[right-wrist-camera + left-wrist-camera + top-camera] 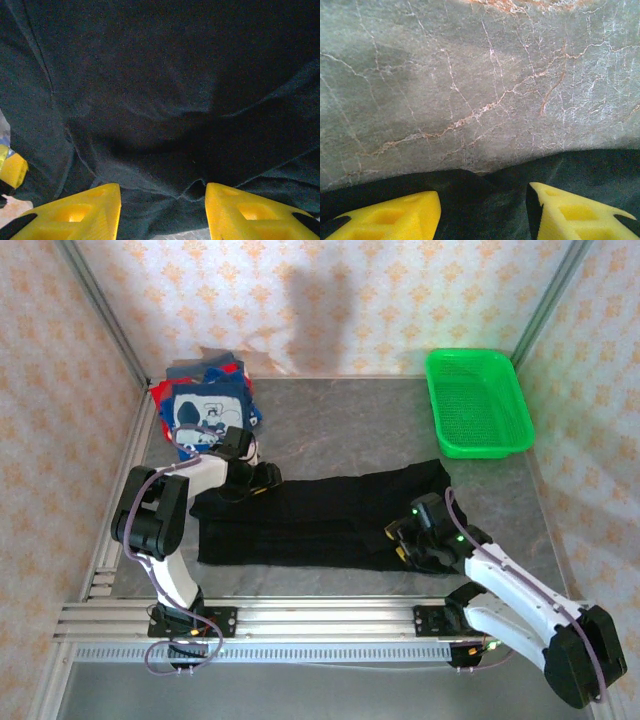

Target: Fold and stack the t-shirts

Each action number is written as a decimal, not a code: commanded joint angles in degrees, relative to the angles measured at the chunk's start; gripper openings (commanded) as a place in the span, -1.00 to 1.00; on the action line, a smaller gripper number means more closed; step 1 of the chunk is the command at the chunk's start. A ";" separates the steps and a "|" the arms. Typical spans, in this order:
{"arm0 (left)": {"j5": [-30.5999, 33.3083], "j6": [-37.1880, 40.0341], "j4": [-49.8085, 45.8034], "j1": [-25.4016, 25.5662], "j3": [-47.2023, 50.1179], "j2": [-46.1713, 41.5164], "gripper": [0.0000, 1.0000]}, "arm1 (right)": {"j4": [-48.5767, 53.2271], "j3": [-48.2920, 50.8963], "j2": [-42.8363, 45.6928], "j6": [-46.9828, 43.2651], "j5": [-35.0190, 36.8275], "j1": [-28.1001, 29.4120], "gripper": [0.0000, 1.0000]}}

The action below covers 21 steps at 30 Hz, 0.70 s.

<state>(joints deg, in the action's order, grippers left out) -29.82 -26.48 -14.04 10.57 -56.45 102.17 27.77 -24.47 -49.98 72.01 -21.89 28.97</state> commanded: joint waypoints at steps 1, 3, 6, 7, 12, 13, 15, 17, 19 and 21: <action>2.14 1.08 -3.75 0.78 2.83 3.73 0.03 | -2.54 1.25 -0.99 2.07 1.17 0.47 -0.10; 2.14 1.08 -3.78 0.81 2.74 3.82 0.03 | -2.33 1.48 -1.42 2.31 1.16 0.47 -0.19; 2.14 1.14 -3.82 0.84 2.63 3.94 0.03 | -2.28 2.11 -1.79 2.62 1.57 0.47 -0.68; 2.14 1.15 -3.84 0.82 2.66 3.96 0.03 | -2.37 2.27 -1.66 2.74 1.59 0.47 -0.84; 2.79 1.69 -4.82 0.82 2.44 4.09 0.02 | 1.18 1.19 -0.63 2.01 1.12 0.47 -1.00; 2.84 1.78 -4.87 0.80 2.37 4.09 0.02 | 2.15 0.79 -0.19 1.75 0.71 0.49 -1.00; 2.83 1.78 -4.85 0.78 2.39 4.19 0.02 | 4.05 0.08 0.69 1.57 0.03 0.71 -1.00; 2.84 1.65 -4.71 0.83 2.24 4.22 0.03 | 5.97 -0.06 1.81 1.62 -0.44 1.02 -1.00; 2.80 1.50 -4.62 0.80 2.14 4.35 0.02 | 7.29 0.03 3.38 2.64 -0.89 1.60 -1.00; 2.84 1.47 -4.55 0.82 2.02 4.35 0.02 | 7.93 0.07 4.88 3.59 -1.05 2.24 -1.00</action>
<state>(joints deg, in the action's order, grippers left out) -29.76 -25.80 -14.04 10.57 -56.45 102.28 31.35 -23.16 -47.00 74.43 -22.57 30.41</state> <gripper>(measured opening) 0.513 0.051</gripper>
